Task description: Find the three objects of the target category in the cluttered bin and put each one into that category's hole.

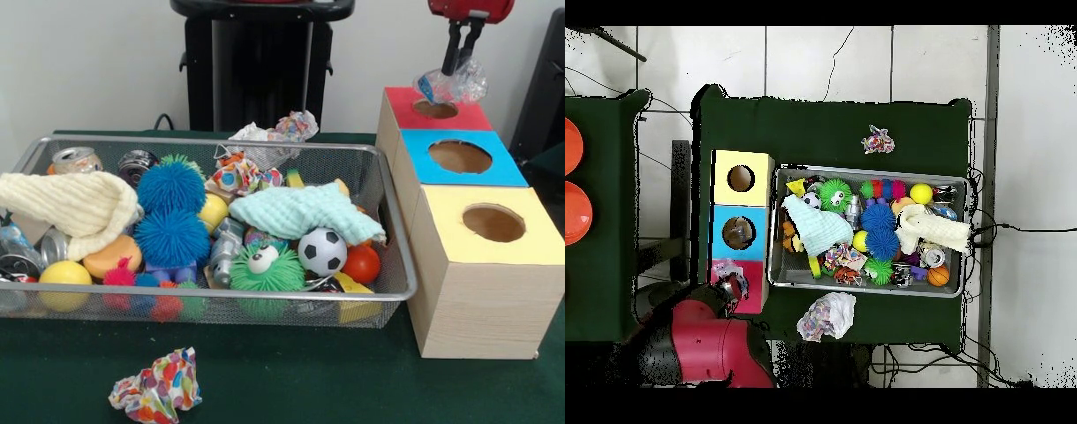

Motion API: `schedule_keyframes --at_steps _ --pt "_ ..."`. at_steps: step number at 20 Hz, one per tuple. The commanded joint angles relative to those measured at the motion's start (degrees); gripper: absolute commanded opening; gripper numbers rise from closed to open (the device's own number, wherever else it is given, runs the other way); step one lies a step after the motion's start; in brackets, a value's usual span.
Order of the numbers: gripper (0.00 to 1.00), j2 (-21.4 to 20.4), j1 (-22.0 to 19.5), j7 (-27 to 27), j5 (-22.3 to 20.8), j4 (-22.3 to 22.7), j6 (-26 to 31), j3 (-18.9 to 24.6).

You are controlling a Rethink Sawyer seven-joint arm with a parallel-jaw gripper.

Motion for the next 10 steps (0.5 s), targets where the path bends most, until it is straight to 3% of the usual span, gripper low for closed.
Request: schedule_keyframes --at_steps 1,10 --pt "0.0 2.01 -0.51 15.03 2.63 -5.01 7.23 0.19" --pt "0.0 2.55 -0.16 15.54 3.88 -5.87 7.19 0.46"
